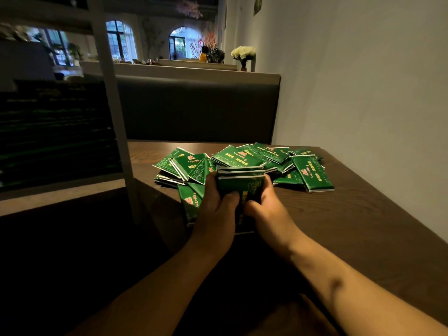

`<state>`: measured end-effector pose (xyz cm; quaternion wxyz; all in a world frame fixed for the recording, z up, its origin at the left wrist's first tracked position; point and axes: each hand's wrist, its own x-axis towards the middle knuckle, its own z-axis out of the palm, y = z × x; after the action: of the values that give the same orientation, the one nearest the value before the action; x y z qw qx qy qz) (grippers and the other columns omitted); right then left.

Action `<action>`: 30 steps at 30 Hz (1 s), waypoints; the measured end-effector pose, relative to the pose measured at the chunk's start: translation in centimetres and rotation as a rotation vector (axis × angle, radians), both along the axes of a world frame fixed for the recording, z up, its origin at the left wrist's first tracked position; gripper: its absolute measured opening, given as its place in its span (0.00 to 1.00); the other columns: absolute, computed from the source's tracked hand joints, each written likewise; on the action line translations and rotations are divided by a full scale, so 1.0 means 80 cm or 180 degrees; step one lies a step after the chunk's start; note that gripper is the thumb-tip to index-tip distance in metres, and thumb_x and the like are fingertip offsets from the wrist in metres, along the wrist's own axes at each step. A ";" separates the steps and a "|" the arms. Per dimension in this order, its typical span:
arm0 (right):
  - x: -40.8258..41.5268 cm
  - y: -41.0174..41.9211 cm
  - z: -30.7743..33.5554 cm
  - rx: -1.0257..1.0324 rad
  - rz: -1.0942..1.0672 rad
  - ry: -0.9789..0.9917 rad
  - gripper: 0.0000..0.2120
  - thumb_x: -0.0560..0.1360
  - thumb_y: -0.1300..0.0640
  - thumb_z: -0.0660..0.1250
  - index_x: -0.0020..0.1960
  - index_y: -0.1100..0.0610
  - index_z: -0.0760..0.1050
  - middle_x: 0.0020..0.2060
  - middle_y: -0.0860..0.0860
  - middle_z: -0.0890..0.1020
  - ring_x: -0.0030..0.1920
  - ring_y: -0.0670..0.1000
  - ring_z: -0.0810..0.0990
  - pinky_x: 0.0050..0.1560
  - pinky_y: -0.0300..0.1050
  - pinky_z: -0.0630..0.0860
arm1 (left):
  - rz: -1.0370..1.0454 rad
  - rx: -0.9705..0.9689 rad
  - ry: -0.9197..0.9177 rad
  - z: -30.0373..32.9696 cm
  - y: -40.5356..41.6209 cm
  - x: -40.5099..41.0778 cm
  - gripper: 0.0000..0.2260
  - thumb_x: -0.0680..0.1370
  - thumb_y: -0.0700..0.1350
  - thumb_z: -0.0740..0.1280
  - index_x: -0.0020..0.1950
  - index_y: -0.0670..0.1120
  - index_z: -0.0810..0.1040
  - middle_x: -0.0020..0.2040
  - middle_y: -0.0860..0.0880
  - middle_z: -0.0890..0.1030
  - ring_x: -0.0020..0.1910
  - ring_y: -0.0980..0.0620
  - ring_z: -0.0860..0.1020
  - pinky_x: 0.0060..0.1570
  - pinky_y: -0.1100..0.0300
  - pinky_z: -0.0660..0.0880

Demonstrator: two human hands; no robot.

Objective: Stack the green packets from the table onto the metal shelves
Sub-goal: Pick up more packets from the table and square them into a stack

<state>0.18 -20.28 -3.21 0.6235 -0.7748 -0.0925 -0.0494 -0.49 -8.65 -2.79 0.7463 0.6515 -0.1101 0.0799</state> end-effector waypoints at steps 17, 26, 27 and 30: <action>0.009 -0.004 -0.010 -0.0305 -0.0316 0.0335 0.31 0.67 0.55 0.67 0.68 0.45 0.63 0.59 0.54 0.80 0.59 0.55 0.79 0.61 0.55 0.75 | 0.0281 0.0455 -0.0084 -0.001 0.000 0.006 0.14 0.78 0.38 0.64 0.48 0.59 0.70 0.45 0.61 0.76 0.40 0.73 0.74 0.38 0.77 0.68; 0.000 -0.003 0.020 0.0640 -0.0403 0.0563 0.20 0.77 0.62 0.67 0.61 0.45 0.66 0.57 0.59 0.75 0.55 0.56 0.81 0.57 0.56 0.78 | 0.0855 -0.0243 -0.0018 0.010 0.012 0.011 0.14 0.76 0.42 0.69 0.56 0.56 0.68 0.48 0.58 0.75 0.45 0.62 0.77 0.41 0.62 0.77; 0.001 0.002 0.024 0.0779 -0.0434 0.0697 0.20 0.77 0.61 0.67 0.63 0.47 0.65 0.56 0.60 0.77 0.52 0.57 0.82 0.54 0.54 0.80 | 0.0882 -0.0369 0.0044 0.013 0.014 0.011 0.14 0.76 0.42 0.68 0.54 0.56 0.68 0.48 0.57 0.75 0.45 0.61 0.77 0.39 0.63 0.75; -0.004 0.020 0.040 0.1344 -0.0491 0.1117 0.21 0.77 0.61 0.67 0.66 0.53 0.61 0.52 0.62 0.78 0.45 0.58 0.83 0.37 0.51 0.81 | 0.0906 -0.0702 0.0206 0.018 0.021 0.010 0.14 0.76 0.40 0.67 0.48 0.59 0.68 0.47 0.56 0.75 0.44 0.60 0.76 0.38 0.65 0.73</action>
<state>-0.12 -18.68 -0.02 0.7720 -0.6292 0.0884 0.0200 0.34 -6.97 -1.32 0.7975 0.5770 0.0168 0.1753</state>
